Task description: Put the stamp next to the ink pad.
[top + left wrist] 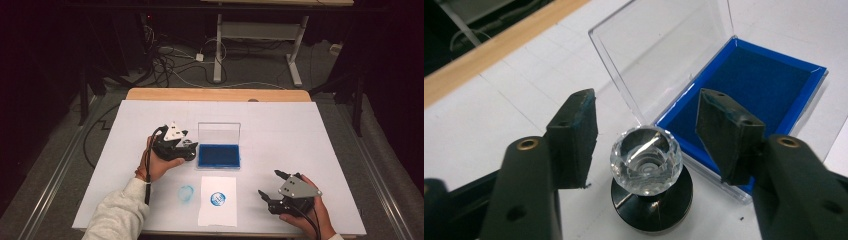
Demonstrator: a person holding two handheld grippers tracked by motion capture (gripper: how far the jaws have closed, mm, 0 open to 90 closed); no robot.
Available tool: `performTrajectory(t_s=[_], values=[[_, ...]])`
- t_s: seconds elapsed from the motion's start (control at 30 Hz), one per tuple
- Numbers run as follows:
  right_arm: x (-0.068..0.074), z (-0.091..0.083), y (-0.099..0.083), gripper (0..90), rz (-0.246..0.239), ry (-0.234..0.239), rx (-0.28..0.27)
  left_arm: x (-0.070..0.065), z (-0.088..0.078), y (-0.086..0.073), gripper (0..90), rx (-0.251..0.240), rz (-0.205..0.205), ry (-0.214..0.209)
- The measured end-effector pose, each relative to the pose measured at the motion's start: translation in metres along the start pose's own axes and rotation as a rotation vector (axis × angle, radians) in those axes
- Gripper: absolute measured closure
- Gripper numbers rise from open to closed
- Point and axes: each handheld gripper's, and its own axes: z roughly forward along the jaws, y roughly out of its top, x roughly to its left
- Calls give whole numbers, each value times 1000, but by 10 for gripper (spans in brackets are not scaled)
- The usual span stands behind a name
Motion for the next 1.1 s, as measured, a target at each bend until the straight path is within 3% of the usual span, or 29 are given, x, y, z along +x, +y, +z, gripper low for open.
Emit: performTrajectory(t_s=[0.2,0.4,0.8,0.9,1.1], values=[[0,0,0,218,-1,1,-1,-5,-5,3,286,-28,14,27],[0,-2,1,217,0,-6,-18,-9,-8,6,168,-58,21,16],[-1,-4,1,217,2,-17,-25,-21,-16,12,156,-54,98,5],[-1,-4,1,217,3,-19,-25,-25,-17,13,162,-40,114,29],[0,-5,2,217,-1,-21,-24,-30,-22,15,163,-67,128,47]])
